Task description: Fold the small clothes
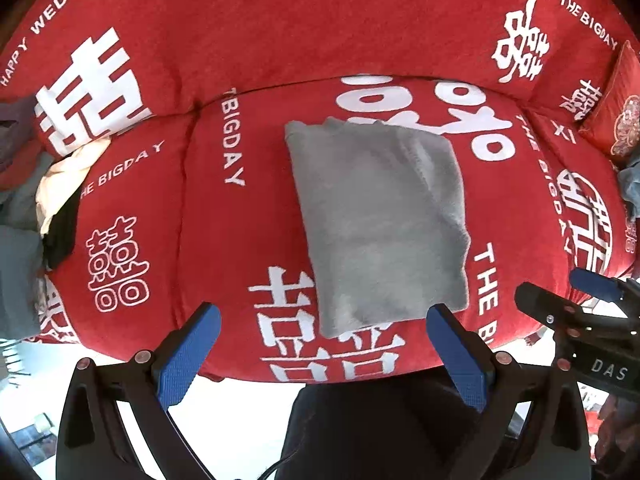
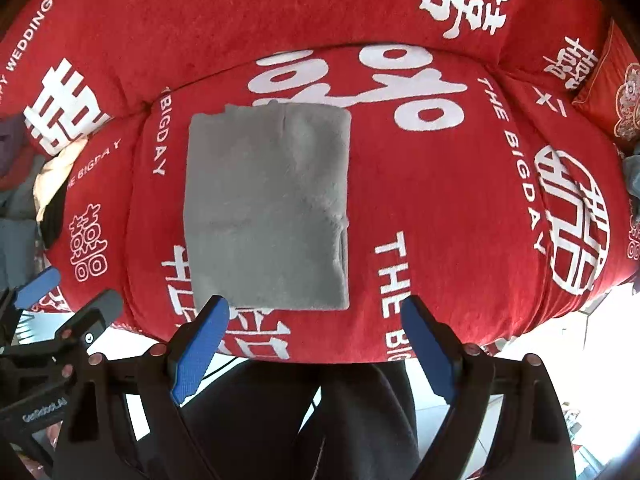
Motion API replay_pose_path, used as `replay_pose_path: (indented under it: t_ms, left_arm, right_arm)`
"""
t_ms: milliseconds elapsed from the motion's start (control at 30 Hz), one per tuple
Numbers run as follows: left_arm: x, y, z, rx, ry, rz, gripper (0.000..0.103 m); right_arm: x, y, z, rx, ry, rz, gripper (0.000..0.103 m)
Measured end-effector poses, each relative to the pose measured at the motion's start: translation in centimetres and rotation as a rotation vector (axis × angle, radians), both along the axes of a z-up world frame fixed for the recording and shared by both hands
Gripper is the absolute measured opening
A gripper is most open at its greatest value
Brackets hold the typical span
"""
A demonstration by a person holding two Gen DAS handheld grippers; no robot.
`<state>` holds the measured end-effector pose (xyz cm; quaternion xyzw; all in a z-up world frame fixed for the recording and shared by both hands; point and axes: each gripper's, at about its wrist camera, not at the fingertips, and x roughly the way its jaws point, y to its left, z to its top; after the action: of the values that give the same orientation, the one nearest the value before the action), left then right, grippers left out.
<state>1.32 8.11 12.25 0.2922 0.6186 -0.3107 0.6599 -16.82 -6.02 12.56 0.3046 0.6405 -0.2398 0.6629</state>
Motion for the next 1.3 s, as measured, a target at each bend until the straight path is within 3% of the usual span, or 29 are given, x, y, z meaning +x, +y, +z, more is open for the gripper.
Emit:
replay_pose_path:
  t_ms: [1300]
  left_arm:
    - [-0.2,2.6,0.8,-0.024,-0.016,0.056,0.103]
  right_arm:
    - [0.7,1.8,1.2,-0.015,0.016,0.027,0.09]
